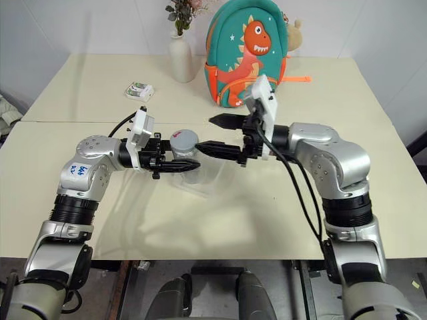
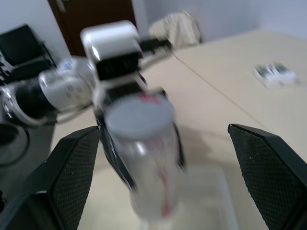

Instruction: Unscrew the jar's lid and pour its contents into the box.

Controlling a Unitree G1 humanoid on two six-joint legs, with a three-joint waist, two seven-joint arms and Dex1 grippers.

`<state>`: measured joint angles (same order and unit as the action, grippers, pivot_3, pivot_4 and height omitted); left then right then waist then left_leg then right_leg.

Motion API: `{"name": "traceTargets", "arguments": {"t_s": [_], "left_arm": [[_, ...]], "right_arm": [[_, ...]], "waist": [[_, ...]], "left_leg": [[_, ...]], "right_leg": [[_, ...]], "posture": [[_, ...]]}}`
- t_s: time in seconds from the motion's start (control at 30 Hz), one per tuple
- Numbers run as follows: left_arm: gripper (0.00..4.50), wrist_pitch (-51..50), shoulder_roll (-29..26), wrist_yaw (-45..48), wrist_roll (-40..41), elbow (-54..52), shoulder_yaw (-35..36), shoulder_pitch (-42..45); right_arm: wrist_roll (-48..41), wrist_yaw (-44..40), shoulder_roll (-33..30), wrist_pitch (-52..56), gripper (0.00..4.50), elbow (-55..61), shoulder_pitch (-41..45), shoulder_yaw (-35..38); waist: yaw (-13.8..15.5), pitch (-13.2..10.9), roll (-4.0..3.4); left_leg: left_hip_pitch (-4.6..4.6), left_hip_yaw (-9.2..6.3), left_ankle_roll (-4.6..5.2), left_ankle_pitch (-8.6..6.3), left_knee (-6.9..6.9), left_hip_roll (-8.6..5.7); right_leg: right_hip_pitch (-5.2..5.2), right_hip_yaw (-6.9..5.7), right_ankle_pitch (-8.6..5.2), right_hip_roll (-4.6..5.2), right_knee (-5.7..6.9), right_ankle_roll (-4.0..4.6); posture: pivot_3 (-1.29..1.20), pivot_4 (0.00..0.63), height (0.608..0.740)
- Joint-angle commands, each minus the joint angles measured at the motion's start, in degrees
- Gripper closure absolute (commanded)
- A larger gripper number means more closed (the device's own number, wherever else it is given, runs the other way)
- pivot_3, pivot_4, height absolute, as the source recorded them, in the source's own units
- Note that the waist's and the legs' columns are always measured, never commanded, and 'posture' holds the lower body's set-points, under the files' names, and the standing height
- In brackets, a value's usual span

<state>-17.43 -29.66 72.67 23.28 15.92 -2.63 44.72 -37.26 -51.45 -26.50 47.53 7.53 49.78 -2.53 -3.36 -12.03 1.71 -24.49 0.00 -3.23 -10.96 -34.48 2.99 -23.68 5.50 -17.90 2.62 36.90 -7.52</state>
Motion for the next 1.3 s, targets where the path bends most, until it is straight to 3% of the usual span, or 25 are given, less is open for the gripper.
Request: {"name": "traceTargets", "arguments": {"t_s": [0.03, 0.33, 0.57, 1.3], "left_arm": [[2.46, 0.5, -0.2, -0.1, 0.7, -2.5, 0.9, 0.7], [2.46, 0.7, 0.2, 0.0, 0.7, -2.2, 0.8, 1.0], [2.46, 0.4, 0.2, -0.1, 0.8, -2.6, 0.8, 0.7], [2.46, 0.5, -0.1, 0.0, 0.9, -2.6, 1.0, 0.5]], "right_arm": [[0.9, 2.7, 2.4, -0.3, 0.04, 2.3, 2.0, -1.9], [5.8, 4.0, 5.4, -2.3, 0.04, 0.5, 3.8, -6.4], [7.0, 3.5, 5.1, -3.2, 0.04, -1.5, 4.1, -5.4], [1.2, -2.4, 0.6, -1.5, 0.04, -0.6, 2.1, -1.4]], "waist": [[0.1, 0.0, 0.00], [0.2, 0.0, 0.00], [0.1, 0.0, 0.00], [0.1, 0.0, 0.00]], "left_leg": [[0.00, 0.00, 0.00, 0.00, 0.00, 0.00], [-0.02, 0.01, 0.00, 0.00, 0.00, -0.01], [-0.01, 0.01, 0.00, 0.00, 0.00, 0.00], [-0.01, 0.01, 0.00, 0.00, 0.01, 0.00]], "right_leg": [[0.00, 0.00, 0.00, 0.00, 0.00, 0.00], [0.00, 0.00, 0.00, 0.01, -0.03, 0.00], [0.00, 0.00, 0.00, 0.01, -0.02, 0.00], [0.00, 0.00, 0.00, 0.01, -0.03, 0.00]], "posture": [[0.00, 0.150, 0.740], [0.00, 0.150, 0.740], [0.00, 0.150, 0.740], [0.00, 0.150, 0.740]]}}
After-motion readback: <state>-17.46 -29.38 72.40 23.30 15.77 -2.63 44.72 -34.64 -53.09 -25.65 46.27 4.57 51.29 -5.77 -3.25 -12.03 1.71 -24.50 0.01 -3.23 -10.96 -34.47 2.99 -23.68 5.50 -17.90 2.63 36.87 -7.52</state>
